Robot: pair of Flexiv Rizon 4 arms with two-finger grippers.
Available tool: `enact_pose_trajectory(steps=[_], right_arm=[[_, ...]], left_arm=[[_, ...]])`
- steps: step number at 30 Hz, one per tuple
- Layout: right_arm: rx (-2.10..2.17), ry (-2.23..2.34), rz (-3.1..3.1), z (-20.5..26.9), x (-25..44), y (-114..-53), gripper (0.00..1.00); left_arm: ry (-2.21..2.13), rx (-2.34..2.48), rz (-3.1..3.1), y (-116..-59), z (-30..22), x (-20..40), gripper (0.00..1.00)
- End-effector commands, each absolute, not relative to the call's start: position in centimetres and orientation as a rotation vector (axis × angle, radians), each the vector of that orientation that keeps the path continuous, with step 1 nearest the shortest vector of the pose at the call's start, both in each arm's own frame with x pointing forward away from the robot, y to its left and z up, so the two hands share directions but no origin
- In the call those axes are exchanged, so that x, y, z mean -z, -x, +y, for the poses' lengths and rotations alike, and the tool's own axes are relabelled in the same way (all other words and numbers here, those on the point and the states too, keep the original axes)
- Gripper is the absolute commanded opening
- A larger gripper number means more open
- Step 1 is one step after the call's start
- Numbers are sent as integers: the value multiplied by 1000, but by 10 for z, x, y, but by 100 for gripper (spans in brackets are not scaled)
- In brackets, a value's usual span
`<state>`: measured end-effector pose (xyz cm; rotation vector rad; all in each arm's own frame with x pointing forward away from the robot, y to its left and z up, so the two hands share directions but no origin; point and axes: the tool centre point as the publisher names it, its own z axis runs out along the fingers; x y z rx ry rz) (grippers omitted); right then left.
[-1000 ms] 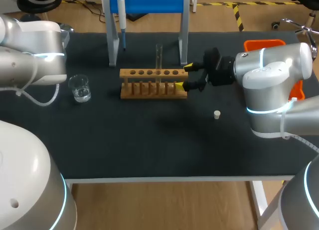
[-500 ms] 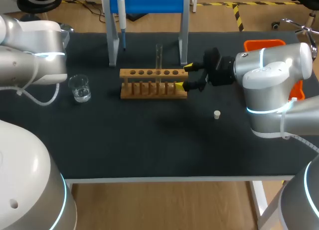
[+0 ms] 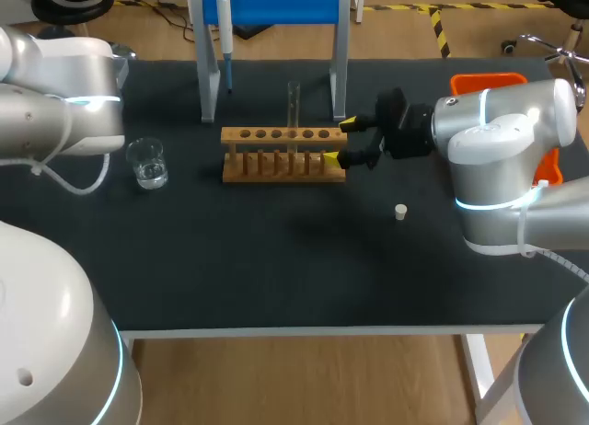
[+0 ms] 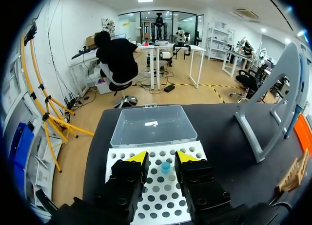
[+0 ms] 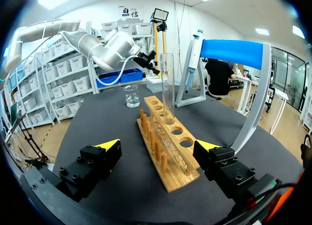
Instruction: Invert the test tube, pick up the pipette, mount the tip to pipette, aspirate from beaker and dispense into the tube, eject the tip, return the pipette, and cap with the stopper.
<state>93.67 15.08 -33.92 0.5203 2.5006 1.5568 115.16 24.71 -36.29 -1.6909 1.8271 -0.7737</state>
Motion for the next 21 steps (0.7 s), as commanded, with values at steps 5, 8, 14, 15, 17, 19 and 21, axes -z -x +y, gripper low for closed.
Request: enact_pose_trajectory(steps=[5, 8, 14, 15, 17, 19, 21], right_arm=[[-1556, -521, 2503, 150, 339, -937, 100], [-1556, -521, 2503, 150, 339, -937, 100], [-1556, -521, 2503, 150, 339, -937, 100], [-1556, -521, 2503, 150, 339, -937, 100], [-1556, -521, 2503, 150, 339, -937, 100], [-1556, -521, 2503, 150, 339, -937, 100], [-1556, -521, 2503, 150, 339, -937, 100]], left_arm=[[1691, 762, 1836, -1156, 248, 366, 30], [1690, 760, 1838, -1156, 248, 366, 21], [1692, 756, 1843, -1156, 247, 368, 0], [1692, 756, 1843, -1156, 247, 368, 0], [1692, 755, 1844, -1156, 247, 368, 0], [1692, 755, 1843, -1156, 247, 368, 0], [1692, 755, 1843, -1156, 247, 368, 0]])
